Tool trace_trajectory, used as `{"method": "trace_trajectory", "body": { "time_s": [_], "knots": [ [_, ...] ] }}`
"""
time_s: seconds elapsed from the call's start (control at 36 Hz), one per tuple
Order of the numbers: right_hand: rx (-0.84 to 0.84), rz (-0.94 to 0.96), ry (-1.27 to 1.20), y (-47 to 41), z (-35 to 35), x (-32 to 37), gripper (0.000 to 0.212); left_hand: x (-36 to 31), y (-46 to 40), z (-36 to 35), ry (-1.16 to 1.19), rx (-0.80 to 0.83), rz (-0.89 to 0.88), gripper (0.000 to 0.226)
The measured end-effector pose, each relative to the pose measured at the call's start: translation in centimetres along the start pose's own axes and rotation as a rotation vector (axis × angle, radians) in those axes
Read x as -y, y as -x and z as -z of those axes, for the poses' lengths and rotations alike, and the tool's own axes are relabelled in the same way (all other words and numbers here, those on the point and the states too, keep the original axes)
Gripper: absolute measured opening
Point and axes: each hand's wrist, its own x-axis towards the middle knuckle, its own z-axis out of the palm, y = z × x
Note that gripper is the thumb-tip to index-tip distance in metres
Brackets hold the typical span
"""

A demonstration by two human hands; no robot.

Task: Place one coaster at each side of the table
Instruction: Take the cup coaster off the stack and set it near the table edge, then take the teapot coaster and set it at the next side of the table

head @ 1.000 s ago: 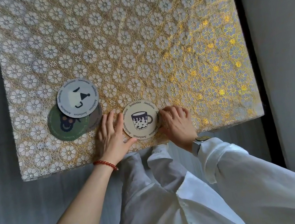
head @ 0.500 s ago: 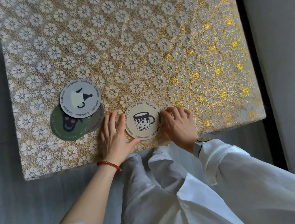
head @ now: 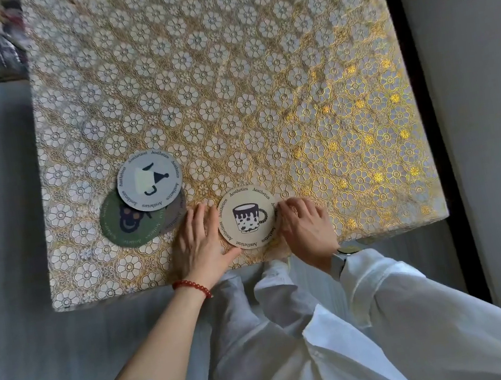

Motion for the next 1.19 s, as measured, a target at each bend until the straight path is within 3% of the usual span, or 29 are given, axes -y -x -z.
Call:
{"method": "trace_trajectory", "body": {
  "time_s": [0.14, 0.39, 0.47, 0.58, 0.78, 0.89, 1.03, 1.14, 1.19],
  "knots": [
    [0.022, 0.015, -0.023, 0.2, 1.6, 1.3, 0.044, 0.8, 1.6, 0.7, 0.173, -0.098, 0.019, 0.087],
    [0.145, 0.156, -0.127, -2.4, 3.1, 9.5, 0.036, 7.6, 4.2, 4.2, 0.214, -0.252, 0.225, 0.048],
    [0.139, 0.121, -0.264, -4.4, 2.6, 13.1, 0.034, 10.8, 4.1, 6.2, 0.103, -0.294, 0.259, 0.053],
    [0.136, -0.016, -0.397, -7.4, 1.7, 17.2, 0.029, 16.0, 3.0, 7.5, 0.093, -0.161, 0.309, 0.078],
    [0.041, -0.46, -0.534, -10.2, -0.5, 21.9, 0.033, 21.7, 2.4, 7.8, -0.092, -0.006, 0.189, 0.108],
    [-0.096, -0.685, -0.548, -10.8, -0.4, 24.4, 0.058, 22.3, 2.7, 7.9, -0.089, -0.024, 0.125, 0.101],
    [-0.174, -0.776, -0.704, -11.5, -1.0, 26.1, 0.056, 22.2, 2.5, 8.7, -0.134, 0.035, 0.095, 0.097],
    [-0.271, -0.796, -0.722, -11.2, -0.8, 26.5, 0.035, 22.6, 2.3, 9.4, -0.147, 0.066, 0.062, 0.094],
    [-0.337, -0.721, -0.74, -10.9, -0.4, 26.8, 0.022, 23.1, 2.2, 9.9, -0.16, 0.062, 0.033, 0.089]
  ]
}}
